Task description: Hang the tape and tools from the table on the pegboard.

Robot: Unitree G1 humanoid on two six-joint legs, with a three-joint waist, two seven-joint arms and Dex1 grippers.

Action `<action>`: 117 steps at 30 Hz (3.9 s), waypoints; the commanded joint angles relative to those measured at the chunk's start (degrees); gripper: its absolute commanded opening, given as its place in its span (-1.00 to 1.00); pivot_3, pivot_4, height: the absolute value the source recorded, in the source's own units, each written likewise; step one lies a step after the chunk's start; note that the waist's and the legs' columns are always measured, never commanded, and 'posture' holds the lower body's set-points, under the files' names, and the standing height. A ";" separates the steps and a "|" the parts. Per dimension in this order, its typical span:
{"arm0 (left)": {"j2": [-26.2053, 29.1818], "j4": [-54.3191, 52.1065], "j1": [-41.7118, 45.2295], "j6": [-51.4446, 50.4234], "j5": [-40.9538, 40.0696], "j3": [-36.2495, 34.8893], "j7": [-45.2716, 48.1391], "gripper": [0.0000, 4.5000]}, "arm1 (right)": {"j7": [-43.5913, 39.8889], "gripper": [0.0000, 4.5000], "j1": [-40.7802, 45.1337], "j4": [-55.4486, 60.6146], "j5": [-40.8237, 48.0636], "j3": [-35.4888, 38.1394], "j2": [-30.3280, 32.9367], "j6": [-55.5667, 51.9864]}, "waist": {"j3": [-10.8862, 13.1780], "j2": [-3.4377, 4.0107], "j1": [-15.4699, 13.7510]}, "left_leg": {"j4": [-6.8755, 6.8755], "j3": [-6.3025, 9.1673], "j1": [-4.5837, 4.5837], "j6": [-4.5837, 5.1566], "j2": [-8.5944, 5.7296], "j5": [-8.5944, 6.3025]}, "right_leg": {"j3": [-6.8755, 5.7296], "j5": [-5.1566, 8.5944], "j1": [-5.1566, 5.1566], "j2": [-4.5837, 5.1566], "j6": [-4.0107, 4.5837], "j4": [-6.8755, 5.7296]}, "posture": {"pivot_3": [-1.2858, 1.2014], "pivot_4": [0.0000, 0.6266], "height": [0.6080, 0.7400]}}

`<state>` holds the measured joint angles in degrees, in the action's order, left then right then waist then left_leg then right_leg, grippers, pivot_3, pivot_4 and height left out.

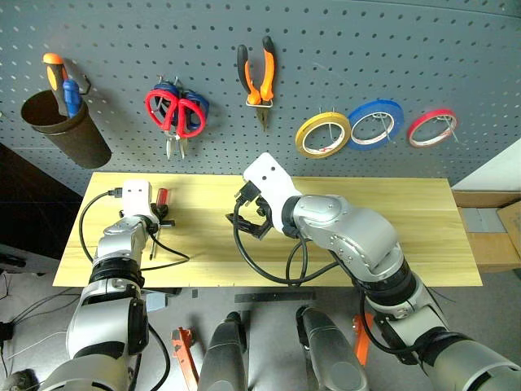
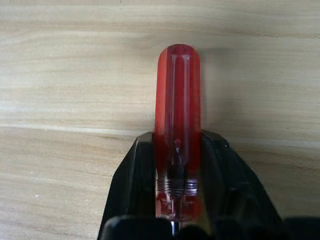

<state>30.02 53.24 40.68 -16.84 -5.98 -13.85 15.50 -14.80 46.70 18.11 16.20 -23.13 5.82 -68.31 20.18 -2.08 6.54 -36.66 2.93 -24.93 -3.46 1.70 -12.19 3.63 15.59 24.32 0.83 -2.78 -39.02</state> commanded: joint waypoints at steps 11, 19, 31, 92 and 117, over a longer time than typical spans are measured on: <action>-0.47 -42.70 -27.32 6.50 1.95 -2.38 -4.85 -0.61 | -5.67 1.00 0.96 6.74 0.58 6.08 5.49 6.24 | -0.04 -0.06 0.04 | 0.24 0.03 -0.18 -0.02 0.14 0.00 | 0.15 -0.01 0.30 0.53 0.01 0.07 | -0.11 0.05 1.00; -5.26 -62.09 -39.10 15.54 2.49 -3.28 -6.87 -0.61 | -14.92 1.00 -1.40 12.79 1.70 6.06 13.61 18.94 | -0.15 -0.20 -0.19 | 0.35 -0.05 -0.22 -0.03 0.02 0.01 | 0.09 -0.01 0.37 0.57 0.00 0.08 | -0.08 -0.10 1.00; -6.01 -72.73 -31.74 15.10 0.44 -8.93 -12.26 -0.61 | -25.99 1.00 1.42 10.95 12.04 11.55 18.87 17.70 | -1.97 -0.80 -0.96 | 0.33 -0.10 -0.22 -0.05 -0.05 0.04 | -0.04 -0.02 0.33 0.37 0.01 0.04 | -0.02 -0.37 1.00; -2.15 -54.88 -2.54 20.71 -10.35 7.06 2.01 0.97 | -25.94 1.00 -1.75 7.64 8.32 14.85 17.31 24.35 | -8.56 -0.57 0.46 | -0.34 0.30 0.10 -0.31 -0.14 0.20 | -0.94 -0.13 -0.21 0.31 0.18 -0.57 | -0.08 -0.63 1.00; -10.07 -57.39 -36.04 -2.25 -4.76 2.68 -9.12 0.97 | -6.09 1.00 -39.10 -9.82 -8.44 19.45 13.42 53.33 | -14.00 -0.21 1.32 | -0.31 -0.05 1.60 -0.12 -0.13 0.34 | -0.30 0.03 -1.41 0.00 0.00 -0.74 | -0.04 -0.96 1.00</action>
<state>20.25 -3.53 4.67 -21.58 -11.28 -9.95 6.76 -22.03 7.50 8.80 8.26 -5.84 19.48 -18.54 6.17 -2.29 7.86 -36.96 2.87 -23.13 -3.57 1.57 -11.85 3.34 15.65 22.67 0.83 -2.82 -39.68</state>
